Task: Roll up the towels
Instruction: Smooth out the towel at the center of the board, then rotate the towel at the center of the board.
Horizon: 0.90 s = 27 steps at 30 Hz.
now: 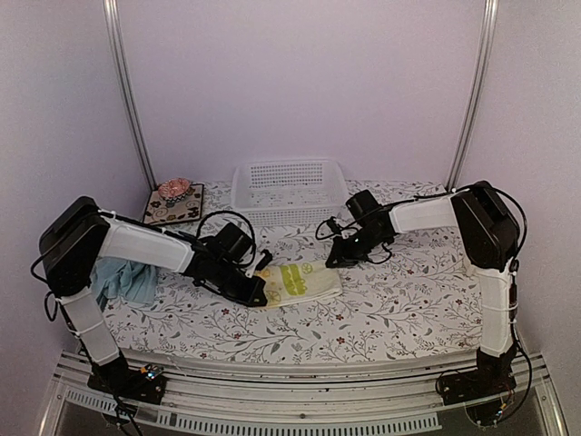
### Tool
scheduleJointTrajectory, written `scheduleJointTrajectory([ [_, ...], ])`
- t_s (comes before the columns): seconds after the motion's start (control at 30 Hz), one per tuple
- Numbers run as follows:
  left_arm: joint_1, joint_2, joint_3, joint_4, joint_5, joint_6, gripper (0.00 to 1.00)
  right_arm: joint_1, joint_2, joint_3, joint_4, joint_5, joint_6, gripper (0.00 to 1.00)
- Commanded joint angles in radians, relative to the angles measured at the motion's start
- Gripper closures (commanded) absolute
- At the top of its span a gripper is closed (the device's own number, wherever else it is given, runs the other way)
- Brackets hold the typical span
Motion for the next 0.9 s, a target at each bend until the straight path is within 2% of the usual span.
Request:
scheduleJointTrajectory([
  [0.0, -0.008, -0.023, -0.034, -0.045, 0.02, -0.009, 0.89, -0.002, -0.002, -0.017, -0.012, 0.052, 0.002, 0.9],
  [0.1, -0.008, -0.026, 0.009, -0.045, 0.013, 0.006, 0.69, -0.001, -0.04, -0.019, -0.007, 0.002, -0.02, 0.82],
  [0.23, -0.005, -0.03, 0.078, -0.05, -0.003, 0.014, 0.56, -0.001, -0.121, -0.038, -0.022, -0.017, -0.043, 0.67],
  [0.4, 0.019, -0.044, 0.1, -0.056, -0.013, -0.018, 0.49, 0.0, -0.206, -0.074, -0.073, 0.019, -0.085, 0.55],
  [0.63, 0.023, -0.044, 0.09, -0.069, -0.026, -0.096, 0.31, 0.001, -0.276, -0.147, -0.086, 0.052, -0.108, 0.42],
  [0.87, 0.03, 0.015, 0.097, -0.078, -0.069, -0.114, 0.28, 0.004, -0.302, -0.154, -0.101, 0.063, -0.126, 0.28],
])
